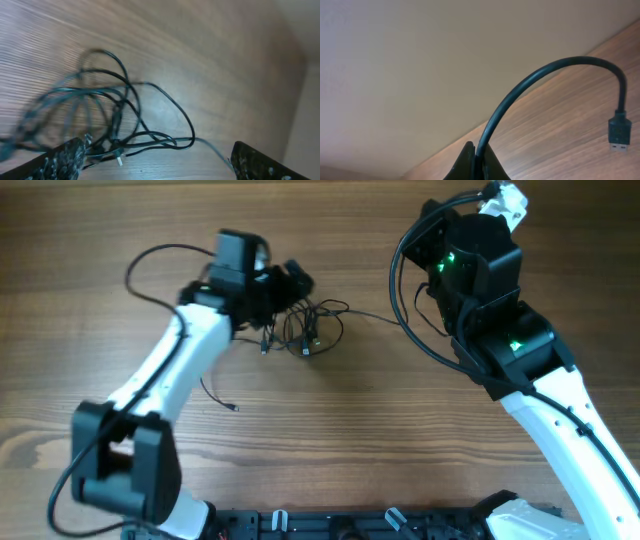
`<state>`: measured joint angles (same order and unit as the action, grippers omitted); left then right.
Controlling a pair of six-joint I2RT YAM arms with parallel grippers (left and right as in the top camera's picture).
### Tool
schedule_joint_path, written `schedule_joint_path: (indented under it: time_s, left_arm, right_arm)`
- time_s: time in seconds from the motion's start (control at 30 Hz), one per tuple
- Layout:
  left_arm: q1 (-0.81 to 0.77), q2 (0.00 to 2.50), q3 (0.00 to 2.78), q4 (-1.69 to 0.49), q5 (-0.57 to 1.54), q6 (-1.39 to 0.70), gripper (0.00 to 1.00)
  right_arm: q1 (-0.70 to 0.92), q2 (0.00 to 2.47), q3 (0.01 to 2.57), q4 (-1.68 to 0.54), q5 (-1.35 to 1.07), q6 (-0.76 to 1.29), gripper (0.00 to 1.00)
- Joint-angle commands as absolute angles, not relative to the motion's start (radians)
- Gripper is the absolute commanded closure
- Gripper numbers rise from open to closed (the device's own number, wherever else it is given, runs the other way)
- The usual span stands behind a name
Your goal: Untangle cables
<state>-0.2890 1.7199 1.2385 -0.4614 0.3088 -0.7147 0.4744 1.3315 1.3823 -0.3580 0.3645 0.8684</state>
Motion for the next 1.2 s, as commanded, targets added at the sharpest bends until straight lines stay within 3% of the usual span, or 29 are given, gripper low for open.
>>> schedule_joint_path:
  time_s: [0.0,0.13,0.23,0.37,0.53,0.77,0.9,1.0,1.07,1.13,1.17]
  left_arm:
    - [-0.370,1.813,1.248,-0.406,0.245,-0.697,0.07]
    - [-0.411,1.872,1.248,-0.356,0.221,-0.708,0.07]
    - [-0.415,1.894,1.248,-0.319,0.196,-0.512,0.25]
    - [-0.412,1.895,1.248,-0.350,0.028,-0.310,0.29]
    - [-0.415,1.895,1.248,-0.333,0.046,-0.164,0.41]
    - [-0.406,1.751,1.251,-0.356,0.205,-0.156,0.21]
    - [-0.360,1.613,1.251,-0.417,0.205,-0.033,0.18]
    - [-0.346,1.658,1.247,-0.501,0.203,0.051,0.09]
    - [-0.344,1.717,1.247,-0.525,0.181,0.149,0.11]
    - [-0.339,1.768,1.247,-0.537,0.163,0.262,0.25]
    - [-0.337,1.784,1.247,-0.542,0.163,0.305,0.26]
  right_arm:
    - [0.474,1.338,1.390,-0.352,0.329,0.864,0.96]
    - [0.474,1.338,1.390,-0.354,0.311,0.863,0.96]
    - [0.474,1.338,1.390,-0.355,0.311,0.863,0.96]
    - [0.474,1.338,1.390,-0.359,0.311,0.863,0.96]
    - [0.474,1.338,1.390,-0.359,0.311,0.863,0.95]
    - [0.474,1.338,1.390,-0.360,0.311,0.838,0.95]
    - [0.474,1.338,1.390,-0.369,0.311,0.837,0.95]
    - [0.474,1.338,1.390,-0.367,0.311,0.838,0.96]
    - [0.474,1.338,1.390,-0.368,0.311,0.838,0.96]
    - [0.474,1.338,1.390,-0.375,0.311,0.838,0.95]
    - [0.474,1.338,1.390,-0.379,0.311,0.838,0.96]
